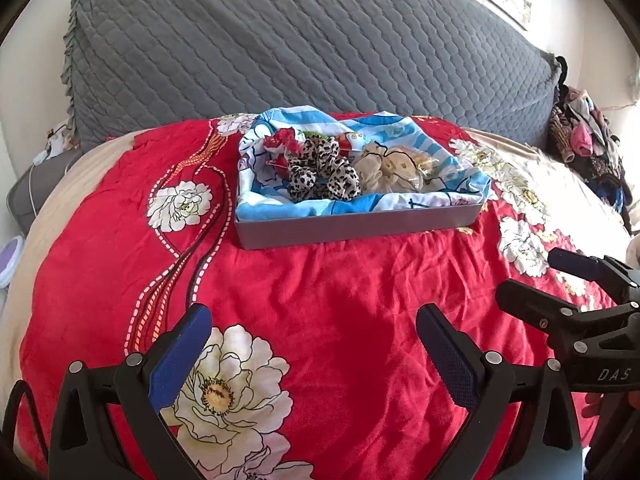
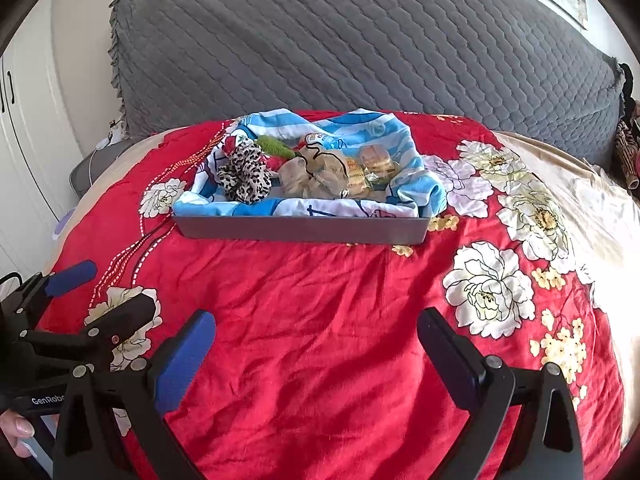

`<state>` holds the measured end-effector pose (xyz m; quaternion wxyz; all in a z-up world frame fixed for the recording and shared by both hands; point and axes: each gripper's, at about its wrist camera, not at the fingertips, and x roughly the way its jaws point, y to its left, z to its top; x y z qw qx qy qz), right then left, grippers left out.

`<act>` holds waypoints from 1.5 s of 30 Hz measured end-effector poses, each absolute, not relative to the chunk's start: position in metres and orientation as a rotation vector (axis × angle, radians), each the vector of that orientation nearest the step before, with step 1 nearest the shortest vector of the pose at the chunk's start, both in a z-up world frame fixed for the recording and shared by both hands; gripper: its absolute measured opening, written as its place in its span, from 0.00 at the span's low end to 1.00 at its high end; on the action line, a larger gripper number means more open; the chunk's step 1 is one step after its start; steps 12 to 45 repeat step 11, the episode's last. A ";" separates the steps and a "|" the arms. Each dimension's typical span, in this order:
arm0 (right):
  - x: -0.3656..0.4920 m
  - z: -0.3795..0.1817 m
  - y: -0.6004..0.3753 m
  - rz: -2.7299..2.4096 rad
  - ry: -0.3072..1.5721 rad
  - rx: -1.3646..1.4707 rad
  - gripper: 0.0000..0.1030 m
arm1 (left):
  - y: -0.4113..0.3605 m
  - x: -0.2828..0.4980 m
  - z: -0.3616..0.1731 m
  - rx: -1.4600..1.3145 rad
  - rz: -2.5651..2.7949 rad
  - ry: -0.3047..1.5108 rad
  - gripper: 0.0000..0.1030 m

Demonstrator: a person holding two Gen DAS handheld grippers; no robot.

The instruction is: Organize objects

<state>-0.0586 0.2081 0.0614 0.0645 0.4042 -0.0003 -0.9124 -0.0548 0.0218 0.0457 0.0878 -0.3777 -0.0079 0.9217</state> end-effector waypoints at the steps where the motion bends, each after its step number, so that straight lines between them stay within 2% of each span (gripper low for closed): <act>1: -0.059 0.060 0.209 -2.751 -0.002 1.224 0.99 | 0.022 -0.055 0.044 -1.128 2.745 -0.022 0.99; 45: -0.064 0.050 0.209 -2.745 -0.019 1.247 0.99 | 0.017 -0.061 0.034 -1.140 2.773 -0.044 0.99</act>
